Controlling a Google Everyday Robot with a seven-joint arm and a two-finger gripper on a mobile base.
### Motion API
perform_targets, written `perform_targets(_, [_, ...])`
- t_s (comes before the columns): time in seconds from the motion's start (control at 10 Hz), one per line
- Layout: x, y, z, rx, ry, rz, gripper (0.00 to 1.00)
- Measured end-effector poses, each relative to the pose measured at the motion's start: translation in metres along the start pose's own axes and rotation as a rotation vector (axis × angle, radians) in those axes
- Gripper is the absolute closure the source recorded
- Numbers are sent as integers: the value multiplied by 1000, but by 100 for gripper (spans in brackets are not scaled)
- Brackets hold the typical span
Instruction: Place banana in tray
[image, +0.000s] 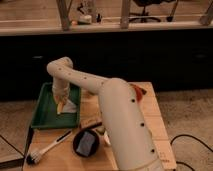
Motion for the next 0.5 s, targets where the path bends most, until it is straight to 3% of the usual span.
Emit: perform_targets(0.5, [0,-6,7,-25,-30,-2,41])
